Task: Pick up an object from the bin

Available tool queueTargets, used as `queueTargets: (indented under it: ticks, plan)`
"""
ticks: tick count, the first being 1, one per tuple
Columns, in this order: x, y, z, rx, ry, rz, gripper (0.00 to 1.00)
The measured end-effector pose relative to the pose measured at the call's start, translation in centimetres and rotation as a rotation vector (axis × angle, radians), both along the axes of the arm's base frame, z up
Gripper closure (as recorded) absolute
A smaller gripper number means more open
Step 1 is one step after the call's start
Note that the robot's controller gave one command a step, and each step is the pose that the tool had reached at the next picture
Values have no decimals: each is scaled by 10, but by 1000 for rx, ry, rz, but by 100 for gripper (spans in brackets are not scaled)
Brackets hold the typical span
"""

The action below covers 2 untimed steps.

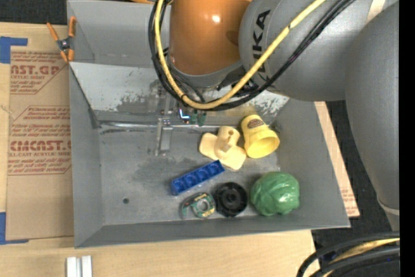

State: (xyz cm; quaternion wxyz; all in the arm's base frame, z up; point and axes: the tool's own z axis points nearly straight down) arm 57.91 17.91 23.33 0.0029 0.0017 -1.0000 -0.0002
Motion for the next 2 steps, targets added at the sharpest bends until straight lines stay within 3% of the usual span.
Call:
queueTargets:
  ticks: [1, 2]
  plan:
    - [2, -1, 5, 1, -8, -2, 0]
    - [-30, -63, -99, 2, -9, 230, 0]
